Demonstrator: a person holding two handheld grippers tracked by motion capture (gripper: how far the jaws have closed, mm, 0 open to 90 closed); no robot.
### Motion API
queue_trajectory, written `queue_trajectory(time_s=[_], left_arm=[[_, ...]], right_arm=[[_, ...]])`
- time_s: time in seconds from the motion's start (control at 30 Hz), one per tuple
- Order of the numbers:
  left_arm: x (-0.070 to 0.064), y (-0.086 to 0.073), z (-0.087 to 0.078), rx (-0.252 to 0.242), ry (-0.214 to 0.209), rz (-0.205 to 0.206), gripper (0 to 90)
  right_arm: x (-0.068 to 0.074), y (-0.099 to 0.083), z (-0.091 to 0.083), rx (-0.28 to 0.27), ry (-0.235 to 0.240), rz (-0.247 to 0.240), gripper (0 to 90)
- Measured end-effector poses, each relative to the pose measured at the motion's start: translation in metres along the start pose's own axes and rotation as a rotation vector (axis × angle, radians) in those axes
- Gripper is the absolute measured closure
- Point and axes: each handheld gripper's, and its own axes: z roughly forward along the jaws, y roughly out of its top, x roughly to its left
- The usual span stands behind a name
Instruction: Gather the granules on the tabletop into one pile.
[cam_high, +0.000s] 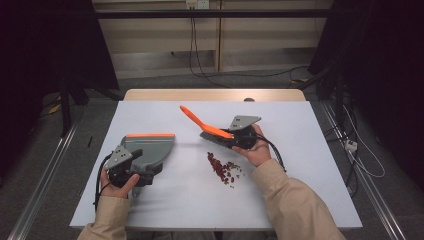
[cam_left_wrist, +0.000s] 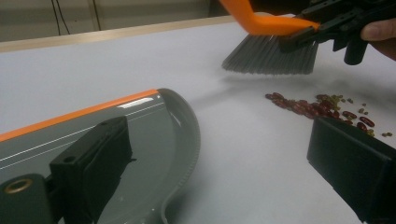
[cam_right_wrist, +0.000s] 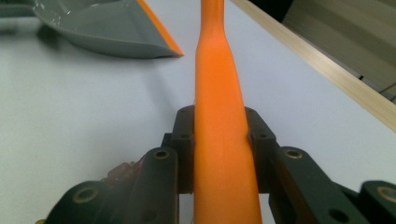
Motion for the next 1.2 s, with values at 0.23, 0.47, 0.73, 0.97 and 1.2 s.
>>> queue_trajectory(time_s=[0.23, 0.47, 0.73, 0.97, 1.2], left_arm=[[0.002, -0.001, -0.001, -0.004, 0.004, -0.012, 6.1], [0.003, -0.001, -0.001, 0.000, 0.005, -0.006, 6.2], [0.002, -0.001, -0.003, -0.006, 0.010, -0.005, 6.2], [0.001, -0.001, -0.002, -0.008, 0.008, -0.006, 6.2], [0.001, 0.000, -0.001, -0.007, -0.005, -0.002, 6.2]], right_arm=[[0.013, 0.000, 0.012, 0.041, 0.124, -0.119, 71.3], [0.029, -0.004, -0.005, 0.057, 0.207, -0.191, 71.3], [0.039, -0.009, -0.021, 0.049, 0.239, -0.198, 71.3], [0.035, -0.007, -0.027, -0.035, 0.184, -0.085, 71.3], [0.038, -0.008, -0.046, -0.054, 0.006, 0.114, 71.3]])
